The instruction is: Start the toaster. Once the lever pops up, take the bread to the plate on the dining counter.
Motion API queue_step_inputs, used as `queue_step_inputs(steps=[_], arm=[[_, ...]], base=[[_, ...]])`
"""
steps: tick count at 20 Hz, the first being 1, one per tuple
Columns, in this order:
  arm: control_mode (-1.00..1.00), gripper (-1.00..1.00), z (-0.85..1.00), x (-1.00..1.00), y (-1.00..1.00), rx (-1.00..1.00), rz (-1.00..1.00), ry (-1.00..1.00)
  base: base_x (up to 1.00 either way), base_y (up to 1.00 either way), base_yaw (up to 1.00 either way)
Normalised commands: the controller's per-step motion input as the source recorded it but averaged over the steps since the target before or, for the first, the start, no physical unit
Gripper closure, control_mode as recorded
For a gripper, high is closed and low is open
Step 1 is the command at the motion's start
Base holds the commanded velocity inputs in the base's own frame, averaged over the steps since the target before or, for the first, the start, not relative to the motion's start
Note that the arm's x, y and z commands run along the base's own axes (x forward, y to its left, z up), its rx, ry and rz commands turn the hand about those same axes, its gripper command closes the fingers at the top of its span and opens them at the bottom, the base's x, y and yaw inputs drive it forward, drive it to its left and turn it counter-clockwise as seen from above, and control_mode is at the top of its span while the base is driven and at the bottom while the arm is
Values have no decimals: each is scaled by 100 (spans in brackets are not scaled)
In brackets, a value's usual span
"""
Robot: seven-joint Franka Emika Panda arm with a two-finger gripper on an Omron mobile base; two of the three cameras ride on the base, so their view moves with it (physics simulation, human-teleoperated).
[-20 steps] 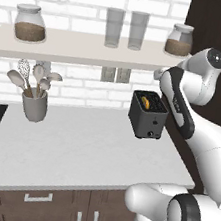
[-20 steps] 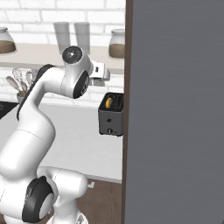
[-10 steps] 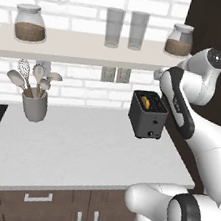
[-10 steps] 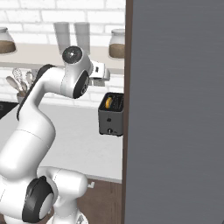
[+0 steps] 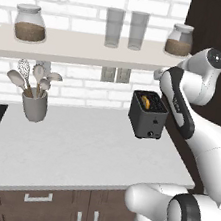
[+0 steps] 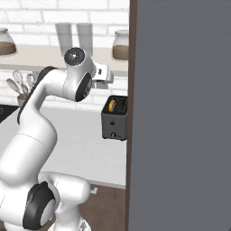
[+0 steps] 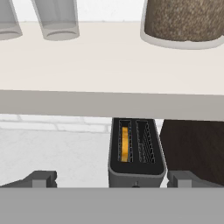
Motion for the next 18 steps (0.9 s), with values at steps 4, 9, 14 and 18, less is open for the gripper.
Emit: queue_step_inputs(steps=[4, 9, 14, 18], arm=[[-100, -100, 0, 0, 0, 0, 0, 0], [-100, -100, 0, 0, 0, 0, 0, 0], [-100, -100, 0, -2, 0, 0, 0, 0], [-100, -100, 0, -16, 1, 0, 0, 0]], base=[[0, 0, 0], [0, 0, 0], [0, 0, 0], [0, 0, 0]])
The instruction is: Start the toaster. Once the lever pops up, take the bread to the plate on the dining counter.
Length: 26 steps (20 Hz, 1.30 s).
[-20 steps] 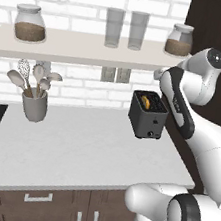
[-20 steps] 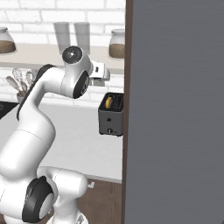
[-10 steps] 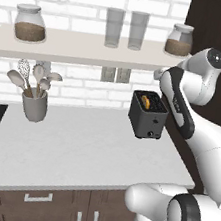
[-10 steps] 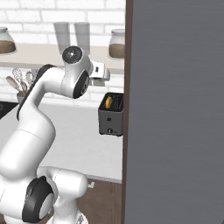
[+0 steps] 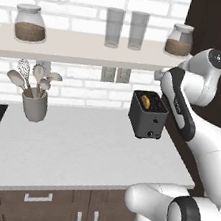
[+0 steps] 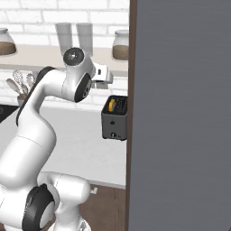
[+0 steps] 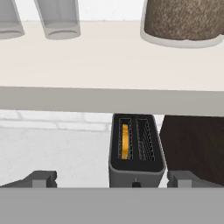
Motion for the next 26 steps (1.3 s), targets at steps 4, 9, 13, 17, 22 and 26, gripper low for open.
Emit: queue_step_inputs(steps=[4, 9, 13, 17, 22, 26], arm=[[-100, -100, 0, -55, -9, 1, -8, 0], [-100, -100, -5, -58, -22, 6, -13, 0], [-100, -100, -8, -25, -22, 6, -12, 0], [-100, -100, -23, -4, -5, 3, -7, 0], [-100, -100, -30, 0, 0, 1, -3, 0], [-100, -100, -29, 1, 0, 0, 0, 0]], base=[[0, 0, 0], [0, 0, 0], [0, 0, 0], [0, 0, 0], [0, 0, 0], [0, 0, 0]])
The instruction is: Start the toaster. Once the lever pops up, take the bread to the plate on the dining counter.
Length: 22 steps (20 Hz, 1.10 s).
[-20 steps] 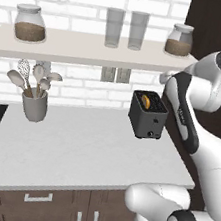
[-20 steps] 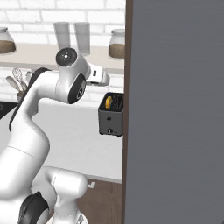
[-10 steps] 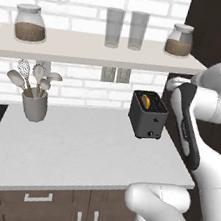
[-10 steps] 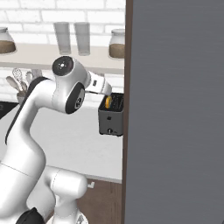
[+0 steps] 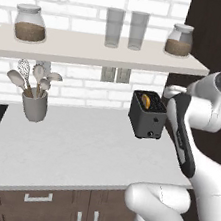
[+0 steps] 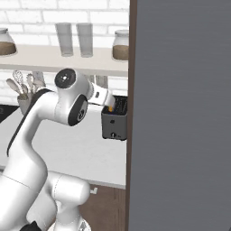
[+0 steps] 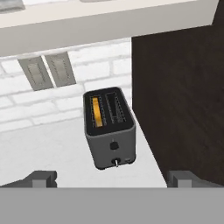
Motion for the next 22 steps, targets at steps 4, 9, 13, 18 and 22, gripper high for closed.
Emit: queue_step_inputs(steps=[4, 9, 13, 18, 22], arm=[[-100, -100, -26, 9, 0, 3, 7, 2], [-100, -100, -26, 18, 0, 4, 8, 5], [-100, -100, -30, 40, 0, 2, 4, 9], [-100, -100, -34, 52, 0, 2, 4, 13], [-100, -100, -41, 53, 4, 0, 4, 10]], base=[[0, 0, 0], [0, 0, 0], [0, 0, 0], [0, 0, 0], [0, 0, 0]])
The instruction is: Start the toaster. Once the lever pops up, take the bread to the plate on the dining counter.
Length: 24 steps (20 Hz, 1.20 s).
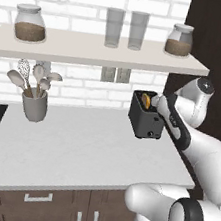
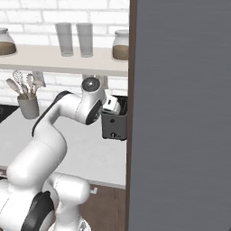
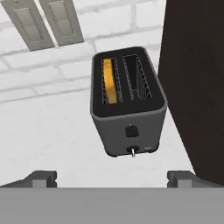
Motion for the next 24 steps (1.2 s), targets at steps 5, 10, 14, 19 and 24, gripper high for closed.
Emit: queue_step_inputs(steps=[5, 10, 14, 19, 24], arm=[[-100, -100, -33, 52, 12, 0, 2, 1], [-100, -100, -29, 52, 5, 0, 0, 0], [-100, -100, -24, 53, 0, 0, 0, 0], [-100, -100, -18, 46, 0, 0, 0, 0], [-100, -100, -23, 36, 0, 0, 0, 0]], base=[[0, 0, 0], [0, 0, 0], [0, 0, 0], [0, 0, 0], [0, 0, 0]])
